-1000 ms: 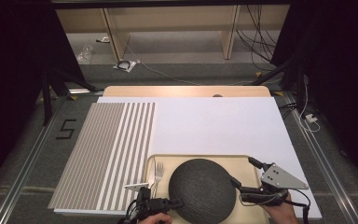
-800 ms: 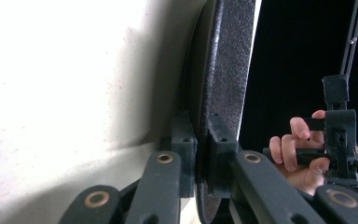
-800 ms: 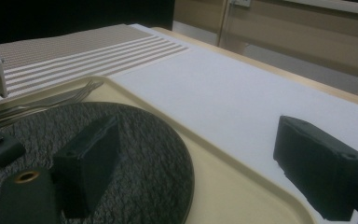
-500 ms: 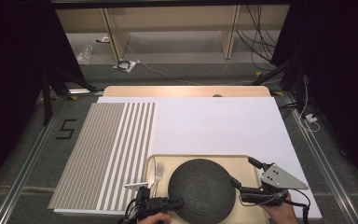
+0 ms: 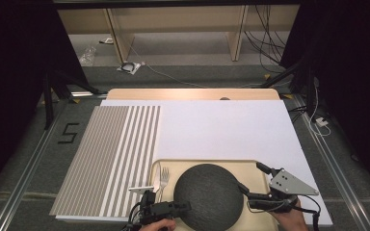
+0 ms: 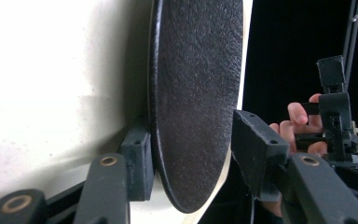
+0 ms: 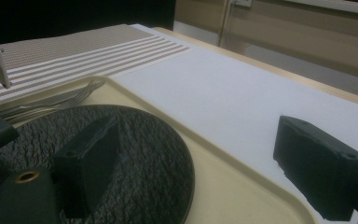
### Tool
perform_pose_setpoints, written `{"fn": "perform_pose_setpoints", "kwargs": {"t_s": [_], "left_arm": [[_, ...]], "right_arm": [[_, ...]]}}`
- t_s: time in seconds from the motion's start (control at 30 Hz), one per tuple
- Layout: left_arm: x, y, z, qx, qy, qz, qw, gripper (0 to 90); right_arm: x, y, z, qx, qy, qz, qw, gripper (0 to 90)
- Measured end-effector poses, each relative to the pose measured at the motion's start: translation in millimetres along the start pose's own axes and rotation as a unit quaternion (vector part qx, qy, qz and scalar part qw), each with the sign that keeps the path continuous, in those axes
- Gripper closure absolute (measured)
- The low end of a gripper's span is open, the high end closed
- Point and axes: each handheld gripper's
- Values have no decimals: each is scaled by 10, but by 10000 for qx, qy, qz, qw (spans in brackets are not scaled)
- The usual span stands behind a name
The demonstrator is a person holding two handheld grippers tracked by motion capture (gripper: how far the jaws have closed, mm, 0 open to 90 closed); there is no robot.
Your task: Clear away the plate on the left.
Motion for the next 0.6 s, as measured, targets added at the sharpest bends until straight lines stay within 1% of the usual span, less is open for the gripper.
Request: {"fn": "perform_pose_setpoints", "kwargs": {"t_s": [0.07,0.13,0.27,0.33,0.4,0.47,0.6], "left_arm": [[6,18,15,87,-138,42,9999,481],[25,40,19,167,-172,103,9997,455],[49,73,47,219,-359,154,9990,437],[58,87,64,293,-463,181,9983,416],[71,104,74,347,-499,226,9979,402],[86,128,80,406,-581,263,9971,392],[124,182,114,485,-766,386,9951,375]], "right_arm": [[1,1,1,-2,7,10,10000,161],[0,0,2,2,-2,13,10000,160],[0,0,-1,20,-11,0,10000,160],[-1,-4,-4,18,-10,12,10000,160],[0,-1,-3,23,-11,-10,10000,160],[1,0,-3,22,-11,-12,10000,160],[1,0,-4,31,-12,-7,10000,160]]}}
Point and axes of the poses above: each handheld gripper's, and its own axes: y roughly backward along the jaws, x roughly out of its top, z roughly to its right
